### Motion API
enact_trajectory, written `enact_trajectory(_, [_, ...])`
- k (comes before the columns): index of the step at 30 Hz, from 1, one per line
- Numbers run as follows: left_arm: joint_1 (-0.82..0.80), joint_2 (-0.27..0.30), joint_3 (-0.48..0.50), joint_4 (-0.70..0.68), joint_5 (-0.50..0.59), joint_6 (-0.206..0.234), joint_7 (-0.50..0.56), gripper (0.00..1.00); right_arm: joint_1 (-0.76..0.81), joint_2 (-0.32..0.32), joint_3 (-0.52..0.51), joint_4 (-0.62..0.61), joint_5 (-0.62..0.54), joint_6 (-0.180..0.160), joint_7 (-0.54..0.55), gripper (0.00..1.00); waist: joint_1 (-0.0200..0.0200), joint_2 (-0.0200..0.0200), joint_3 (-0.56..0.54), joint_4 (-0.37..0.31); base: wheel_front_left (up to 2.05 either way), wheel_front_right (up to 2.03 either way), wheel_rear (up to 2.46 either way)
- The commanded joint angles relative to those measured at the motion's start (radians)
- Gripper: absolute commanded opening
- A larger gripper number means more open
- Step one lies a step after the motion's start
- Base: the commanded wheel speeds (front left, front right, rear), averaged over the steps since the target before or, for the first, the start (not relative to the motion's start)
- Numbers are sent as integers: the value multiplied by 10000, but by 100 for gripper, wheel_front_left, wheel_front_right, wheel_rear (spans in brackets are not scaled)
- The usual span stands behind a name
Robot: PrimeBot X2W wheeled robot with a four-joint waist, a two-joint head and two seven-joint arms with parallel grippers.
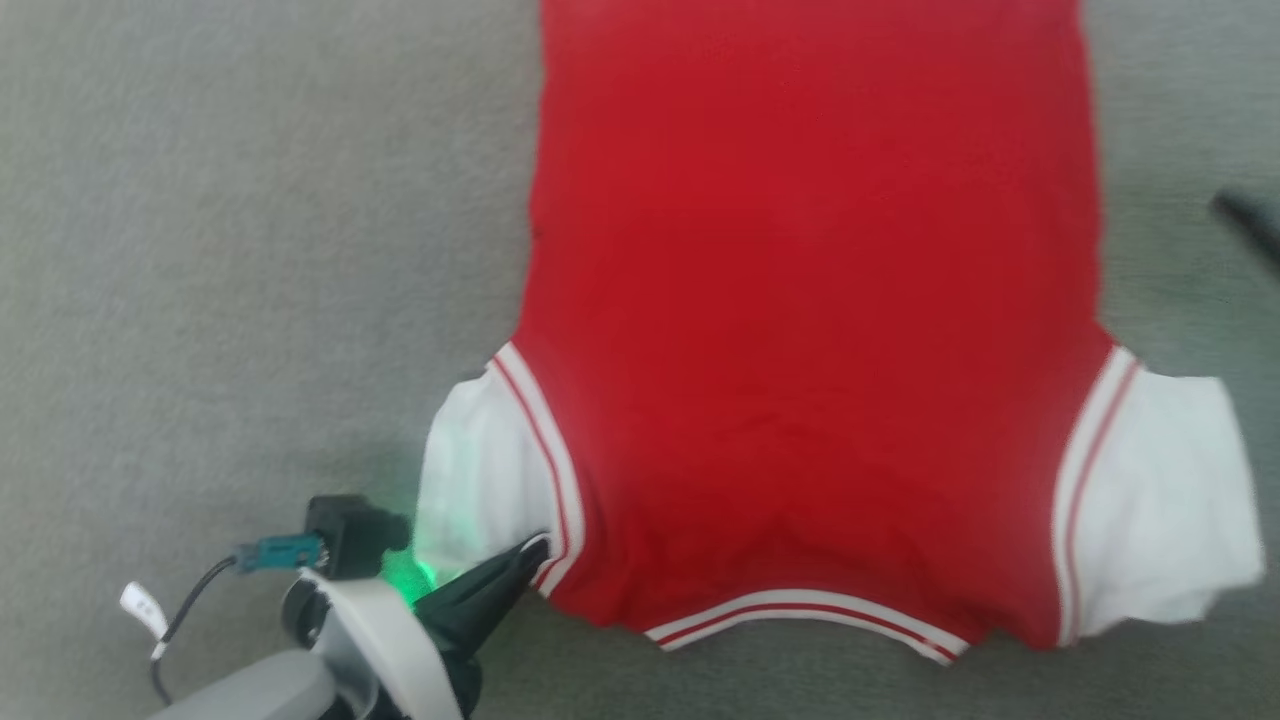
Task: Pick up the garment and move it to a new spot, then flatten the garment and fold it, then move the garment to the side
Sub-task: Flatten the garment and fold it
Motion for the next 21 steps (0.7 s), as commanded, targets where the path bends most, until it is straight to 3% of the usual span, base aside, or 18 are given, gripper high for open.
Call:
enact_trajectory(1, [-214, -366, -144, 41, 95, 30, 23, 0, -654, -85, 176, 416, -194, -12, 200, 100, 0, -1, 458, 477, 0, 0, 0])
enact_trajectory(9, [-976, -1306, -604, -22, 447, 32, 70, 0, -4651, -412, 1109, 3778, -1689, -13, 1585, 100, 0, -1, 1701, 1677, 0, 0, 0])
enact_trajectory(13, [-1256, -1731, -839, -8, 613, 44, 86, 0, -6324, -263, 1272, 5312, -2235, -12, 2428, 100, 0, -1, 2201, 2148, 0, 0, 0])
enact_trajectory(21, [-1914, -2236, -1037, 10, 963, 95, 141, 0, -8393, 22, 1494, 7034, -3481, -13, 3087, 100, 0, -1, 3109, 2670, 0, 0, 0])
